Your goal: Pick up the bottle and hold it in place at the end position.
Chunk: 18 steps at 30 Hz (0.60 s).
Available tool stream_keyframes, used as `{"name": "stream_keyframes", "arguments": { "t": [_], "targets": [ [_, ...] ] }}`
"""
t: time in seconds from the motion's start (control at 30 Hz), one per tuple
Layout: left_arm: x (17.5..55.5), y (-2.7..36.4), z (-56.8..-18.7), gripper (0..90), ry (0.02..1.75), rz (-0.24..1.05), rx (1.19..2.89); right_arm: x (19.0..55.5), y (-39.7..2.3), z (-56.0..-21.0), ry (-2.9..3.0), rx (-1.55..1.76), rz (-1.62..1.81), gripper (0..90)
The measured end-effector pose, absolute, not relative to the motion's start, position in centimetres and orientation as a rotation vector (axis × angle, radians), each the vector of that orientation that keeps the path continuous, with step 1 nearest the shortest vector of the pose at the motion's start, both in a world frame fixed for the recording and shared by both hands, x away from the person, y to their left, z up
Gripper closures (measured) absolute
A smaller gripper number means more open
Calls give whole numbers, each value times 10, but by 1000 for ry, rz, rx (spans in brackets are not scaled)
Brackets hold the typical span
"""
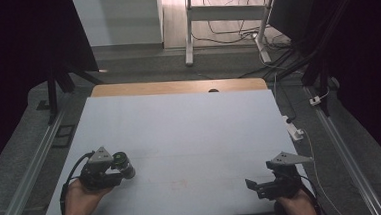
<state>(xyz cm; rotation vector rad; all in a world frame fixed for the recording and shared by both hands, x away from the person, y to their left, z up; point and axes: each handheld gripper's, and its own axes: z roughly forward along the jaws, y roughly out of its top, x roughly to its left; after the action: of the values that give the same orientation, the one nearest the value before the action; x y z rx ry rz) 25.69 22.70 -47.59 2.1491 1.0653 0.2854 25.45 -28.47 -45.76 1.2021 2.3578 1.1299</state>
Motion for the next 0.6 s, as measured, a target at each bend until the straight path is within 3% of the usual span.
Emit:
{"name": "stream_keyframes", "arguments": {
  "t": [0.6],
  "targets": [
    [285,195,-457,537,1013,273,2153,256,-285,-457,2356,1211,1136,0]
  ]
}}
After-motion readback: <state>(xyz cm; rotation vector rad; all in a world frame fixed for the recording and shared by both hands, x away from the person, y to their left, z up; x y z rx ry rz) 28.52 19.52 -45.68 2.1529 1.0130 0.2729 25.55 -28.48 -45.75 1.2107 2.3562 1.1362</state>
